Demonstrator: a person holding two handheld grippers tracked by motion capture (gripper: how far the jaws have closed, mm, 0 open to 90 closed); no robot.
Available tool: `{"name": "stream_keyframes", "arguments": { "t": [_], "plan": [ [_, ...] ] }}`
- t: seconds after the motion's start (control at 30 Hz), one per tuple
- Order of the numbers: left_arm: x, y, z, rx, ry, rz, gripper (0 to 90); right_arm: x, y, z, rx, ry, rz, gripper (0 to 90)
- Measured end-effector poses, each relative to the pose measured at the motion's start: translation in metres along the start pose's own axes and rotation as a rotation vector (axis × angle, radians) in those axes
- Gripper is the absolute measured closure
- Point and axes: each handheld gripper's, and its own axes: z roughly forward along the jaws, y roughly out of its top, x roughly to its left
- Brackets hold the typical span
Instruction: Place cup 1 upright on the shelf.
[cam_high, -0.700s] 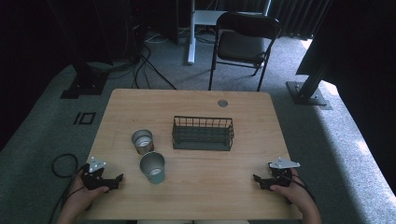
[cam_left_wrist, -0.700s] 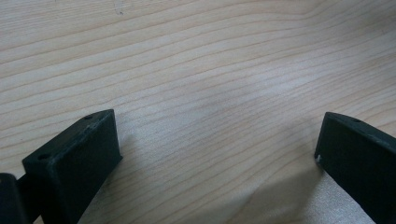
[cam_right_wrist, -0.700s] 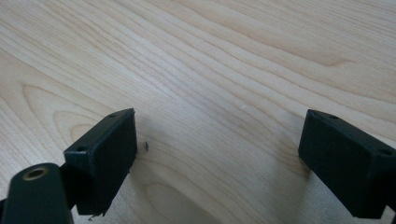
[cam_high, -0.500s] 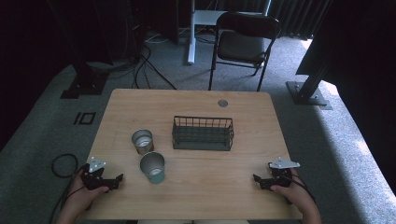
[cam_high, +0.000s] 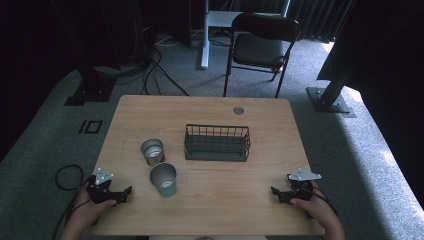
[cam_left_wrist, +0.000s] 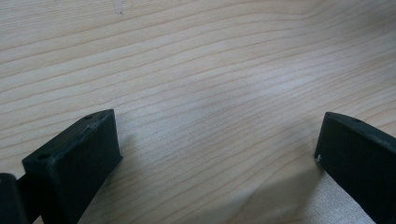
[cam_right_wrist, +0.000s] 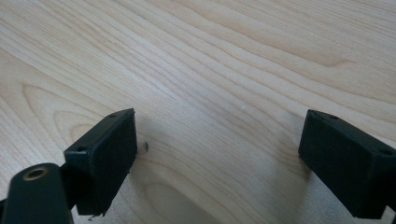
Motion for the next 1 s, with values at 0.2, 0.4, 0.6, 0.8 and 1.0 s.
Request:
{"name": "stream_keyframes", "arguments": {
  "t": [0.2,0.4,0.6,0.8,1.0],
  "plan": [
    [0.0,0.0,0.0,0.0,0.0,0.0,0.5,0.001,0.001,0.001,-0.002,0.0,-0.004,11.3],
    [0.0,0.0,0.0,-0.001,-0.006,0.007,0.5,0.008,0.006,-0.003,-0.036,0.019,-0.027,11.3],
    [0.0,0.0,0.0,-0.001,-0.006,0.007,0.5,0.01,0.013,-0.004,-0.053,0.044,-0.046,11.3],
    [0.0,0.0,0.0,-0.001,-0.006,0.007,0.5,0.017,0.019,-0.001,-0.064,0.09,-0.07,11.3],
    [0.0,0.0,0.0,-0.001,-0.006,0.007,0.5,0.022,0.025,0.003,-0.069,0.106,-0.079,11.3]
  ]
}}
